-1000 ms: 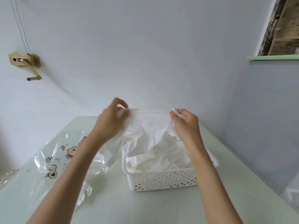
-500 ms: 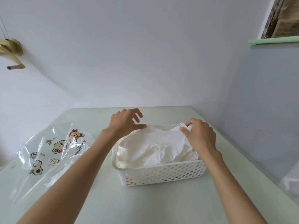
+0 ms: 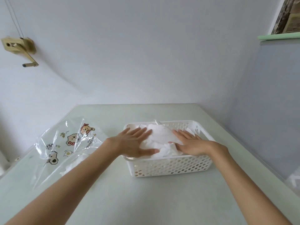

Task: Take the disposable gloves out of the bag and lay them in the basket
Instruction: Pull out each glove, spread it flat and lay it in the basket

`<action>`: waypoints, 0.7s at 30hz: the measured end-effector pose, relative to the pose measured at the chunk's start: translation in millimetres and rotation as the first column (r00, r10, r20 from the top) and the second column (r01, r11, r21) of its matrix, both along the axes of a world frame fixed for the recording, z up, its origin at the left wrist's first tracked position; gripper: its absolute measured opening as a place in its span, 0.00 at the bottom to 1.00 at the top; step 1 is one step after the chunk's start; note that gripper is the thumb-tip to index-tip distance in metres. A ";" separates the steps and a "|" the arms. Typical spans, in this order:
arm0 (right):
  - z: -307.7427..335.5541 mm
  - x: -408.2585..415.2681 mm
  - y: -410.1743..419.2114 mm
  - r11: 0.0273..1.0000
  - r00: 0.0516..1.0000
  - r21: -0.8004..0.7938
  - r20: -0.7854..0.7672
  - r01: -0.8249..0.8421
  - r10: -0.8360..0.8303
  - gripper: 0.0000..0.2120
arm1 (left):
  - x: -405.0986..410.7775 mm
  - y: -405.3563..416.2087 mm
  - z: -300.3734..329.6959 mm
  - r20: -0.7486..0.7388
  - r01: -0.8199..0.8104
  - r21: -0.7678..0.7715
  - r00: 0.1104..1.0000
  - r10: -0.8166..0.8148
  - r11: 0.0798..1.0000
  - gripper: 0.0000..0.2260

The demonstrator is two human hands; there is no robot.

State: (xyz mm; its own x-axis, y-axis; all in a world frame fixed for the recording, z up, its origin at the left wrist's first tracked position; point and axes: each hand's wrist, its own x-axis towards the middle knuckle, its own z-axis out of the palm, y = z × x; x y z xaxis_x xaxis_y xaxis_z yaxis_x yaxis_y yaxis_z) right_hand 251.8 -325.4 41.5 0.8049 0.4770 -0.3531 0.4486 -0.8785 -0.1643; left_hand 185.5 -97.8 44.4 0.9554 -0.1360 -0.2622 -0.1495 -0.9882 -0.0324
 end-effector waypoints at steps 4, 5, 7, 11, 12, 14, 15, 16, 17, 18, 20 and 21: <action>3.8 1.5 0.8 0.997 0.999 -0.078 -0.039 -0.023 0.020 0.34 | 3.6 -4.0 -2.5 0.005 0.002 0.103 1.000 -0.002 0.995 0.39; 6.3 -0.1 3.1 0.999 1.000 -0.052 -0.021 -0.013 0.012 0.34 | 1.5 -4.4 -1.0 0.021 -0.004 0.088 1.000 0.002 0.996 0.39; 12.5 -5.1 3.8 0.996 0.997 0.087 0.072 0.025 -0.031 0.34 | -3.1 -4.7 1.8 0.095 -0.007 0.004 0.995 0.007 1.000 0.39; 29.6 -30.9 -1.0 0.864 0.944 0.500 0.308 -0.056 -0.117 0.12 | -16.4 6.7 10.2 0.222 -0.025 -0.152 0.973 0.059 0.988 0.33; 32.3 -38.7 0.2 0.814 0.958 0.577 0.264 -0.067 -0.109 0.06 | -20.1 11.5 12.2 0.223 -0.025 -0.166 0.973 0.062 0.986 0.31; 35.3 -51.4 4.8 0.763 0.986 0.644 0.151 -0.047 -0.067 0.07 | -26.5 19.0 16.6 0.253 -0.003 -0.177 0.966 0.048 0.984 0.28; 34.7 -54.4 7.9 0.769 0.989 0.638 0.130 -0.033 -0.066 0.08 | -29.9 21.7 19.0 0.275 0.010 -0.189 0.960 0.043 0.982 0.27; 32.6 -57.2 11.9 0.787 0.988 0.616 0.132 -0.020 -0.078 0.09 | -35.3 24.4 20.5 0.297 0.021 -0.209 0.954 0.043 0.978 0.26; 29.5 -58.5 16.9 0.810 0.985 0.587 0.146 -0.012 -0.091 0.09 | -40.8 27.5 21.9 0.322 0.031 -0.230 0.946 0.046 0.973 0.26; 25.9 -59.7 21.9 0.830 0.982 0.558 0.161 -0.005 -0.102 0.09 | -46.4 31.5 23.0 0.345 0.039 -0.254 0.937 0.053 0.966 0.25; 21.2 -61.5 28.2 0.857 0.979 0.515 0.172 0.008 -0.112 0.08 | -59.4 40.7 25.9 0.377 0.048 -0.302 0.923 0.073 0.952 0.24; 22.7 -63.1 28.7 0.866 0.977 0.500 0.172 0.022 -0.124 0.07 | -67.1 47.5 27.5 0.388 0.046 -0.326 0.918 0.089 0.944 0.23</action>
State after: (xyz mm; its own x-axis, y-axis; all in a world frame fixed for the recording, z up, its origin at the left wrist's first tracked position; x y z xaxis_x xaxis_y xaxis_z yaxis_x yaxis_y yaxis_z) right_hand 188.7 -296.7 64.2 0.8714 0.4846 0.0769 0.4539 -0.7366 -0.5015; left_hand 118.4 -50.4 71.9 0.9740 -0.1260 0.1885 -0.1695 -0.9568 0.2361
